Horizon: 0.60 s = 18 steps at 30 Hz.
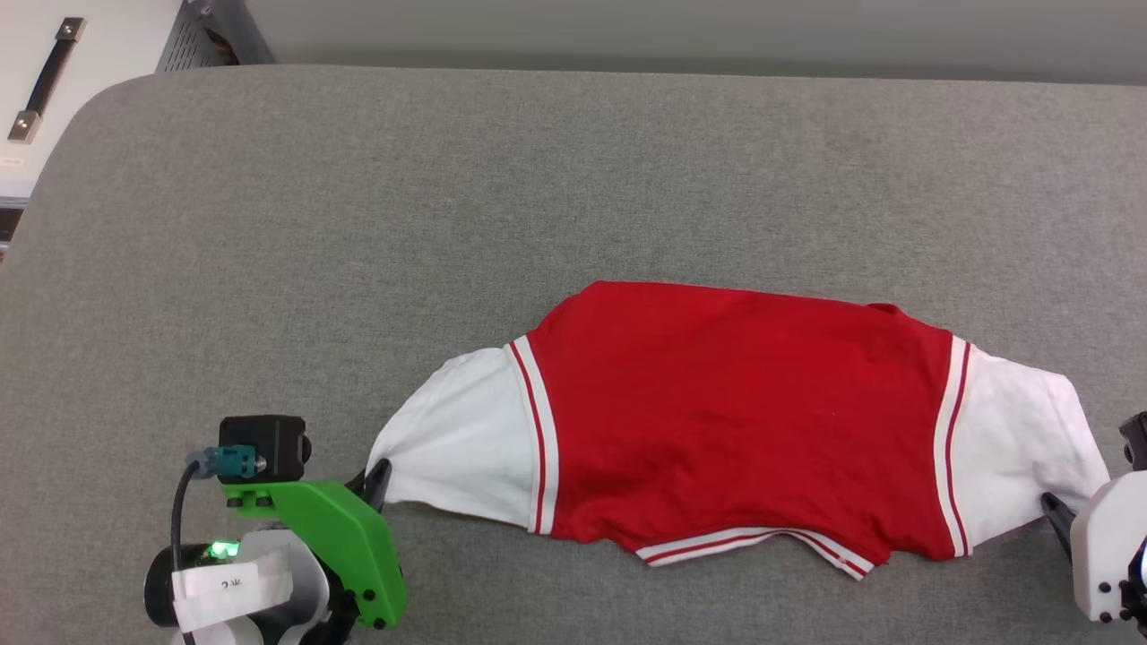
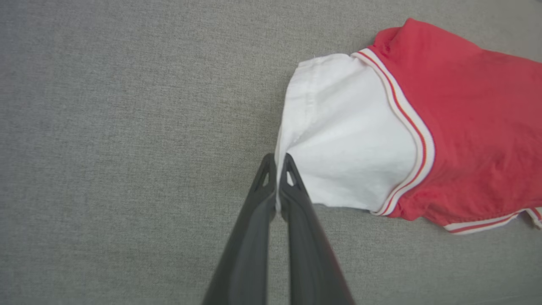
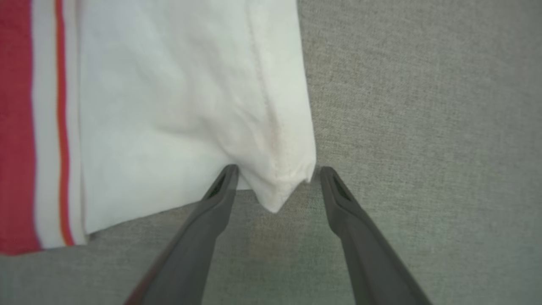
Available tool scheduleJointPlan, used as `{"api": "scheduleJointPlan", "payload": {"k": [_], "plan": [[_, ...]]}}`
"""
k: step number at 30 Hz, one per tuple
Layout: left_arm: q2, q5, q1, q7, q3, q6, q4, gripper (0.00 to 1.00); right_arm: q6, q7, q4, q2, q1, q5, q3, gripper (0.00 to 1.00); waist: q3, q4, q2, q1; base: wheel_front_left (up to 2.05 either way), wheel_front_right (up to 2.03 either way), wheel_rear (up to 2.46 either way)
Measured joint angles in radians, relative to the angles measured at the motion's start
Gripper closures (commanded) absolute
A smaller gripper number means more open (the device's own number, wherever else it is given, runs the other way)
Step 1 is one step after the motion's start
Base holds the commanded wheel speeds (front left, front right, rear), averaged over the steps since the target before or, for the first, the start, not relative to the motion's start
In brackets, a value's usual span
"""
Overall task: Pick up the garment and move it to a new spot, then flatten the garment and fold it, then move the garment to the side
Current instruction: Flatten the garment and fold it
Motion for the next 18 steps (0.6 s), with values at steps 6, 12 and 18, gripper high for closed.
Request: {"api": "scheduleJointPlan", "payload": {"k": [6,12,18], "plan": [[0.0,0.0,-0.015,0.005,-0.012,-0.002,-0.001,1.0,0.0,0.0,0.03,-0.021,-0.036,0.007,0.036,0.0,0.03,0.014,0.0,0.0,0.0,0.0,0.0],[0.0,0.0,-0.026,0.005,-0.016,-0.002,0.012,1.0,-0.001,0.022,0.053,-0.026,-0.04,0.033,0.047,1.0,0.04,0.023,0.0,0.0,0.0,0.0,0.0],[0.002,-0.003,-0.027,-0.003,-0.009,-0.002,0.033,1.0,0.0,0.02,0.053,-0.016,-0.039,0.054,0.047,1.0,0.012,0.015,0.0,0.0,0.0,0.0,0.0]]}}
